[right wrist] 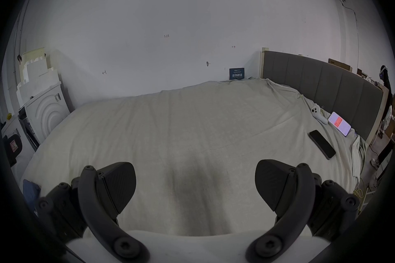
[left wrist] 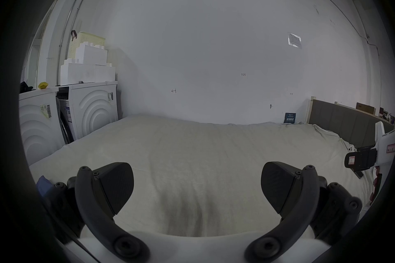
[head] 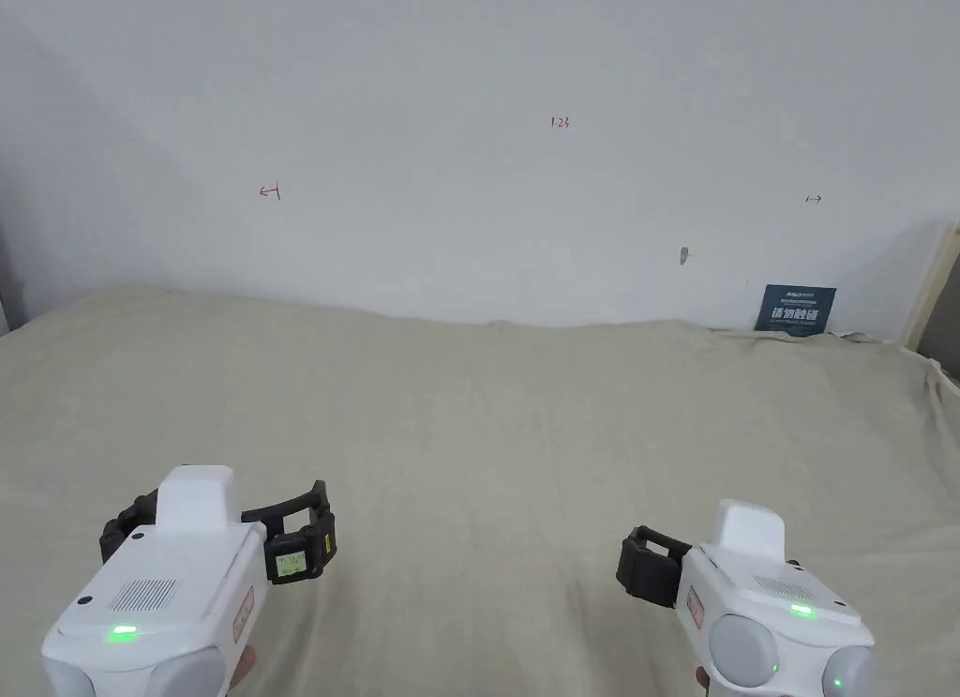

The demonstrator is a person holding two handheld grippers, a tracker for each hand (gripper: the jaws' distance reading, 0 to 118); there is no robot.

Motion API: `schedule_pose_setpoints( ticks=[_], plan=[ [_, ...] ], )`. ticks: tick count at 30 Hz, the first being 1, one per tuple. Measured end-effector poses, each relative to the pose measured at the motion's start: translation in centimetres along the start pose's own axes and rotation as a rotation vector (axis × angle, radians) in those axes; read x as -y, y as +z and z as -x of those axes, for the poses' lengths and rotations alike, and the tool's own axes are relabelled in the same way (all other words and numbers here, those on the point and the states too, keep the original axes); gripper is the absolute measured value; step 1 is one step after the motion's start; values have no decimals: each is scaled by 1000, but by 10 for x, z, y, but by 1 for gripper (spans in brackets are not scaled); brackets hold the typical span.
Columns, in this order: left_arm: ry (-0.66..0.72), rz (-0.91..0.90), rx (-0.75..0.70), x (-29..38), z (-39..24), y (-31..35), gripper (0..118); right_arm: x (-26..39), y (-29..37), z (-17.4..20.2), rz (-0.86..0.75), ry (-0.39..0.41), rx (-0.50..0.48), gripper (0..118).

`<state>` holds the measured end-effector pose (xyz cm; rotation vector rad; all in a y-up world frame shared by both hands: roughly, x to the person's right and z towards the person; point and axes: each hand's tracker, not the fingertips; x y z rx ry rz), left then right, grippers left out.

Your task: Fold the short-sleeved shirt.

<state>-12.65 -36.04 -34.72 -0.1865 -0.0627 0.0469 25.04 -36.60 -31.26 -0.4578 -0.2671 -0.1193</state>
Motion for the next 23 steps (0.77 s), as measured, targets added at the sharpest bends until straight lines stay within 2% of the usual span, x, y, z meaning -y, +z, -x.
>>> schedule_pose_setpoints(
  ticks=[5,9,14,16,21,23],
  plan=[
    [-8,4,3,0,-1,-1,118,-2,1,1,-6,10,-17,113],
    [-17,6,2,0,-2,-2,118,-3,-1,1,-23,-26,5,113],
    [-22,9,3,0,-1,-5,118,0,-4,6,-14,27,37,113],
    [-26,7,-1,0,0,-6,118,0,-4,8,-12,25,54,113],
    [-39,7,-7,3,5,-10,118,4,-4,2,-24,-10,-59,113],
    [-43,8,-8,5,6,-10,118,4,-5,2,-21,-11,-63,113]
  ],
)
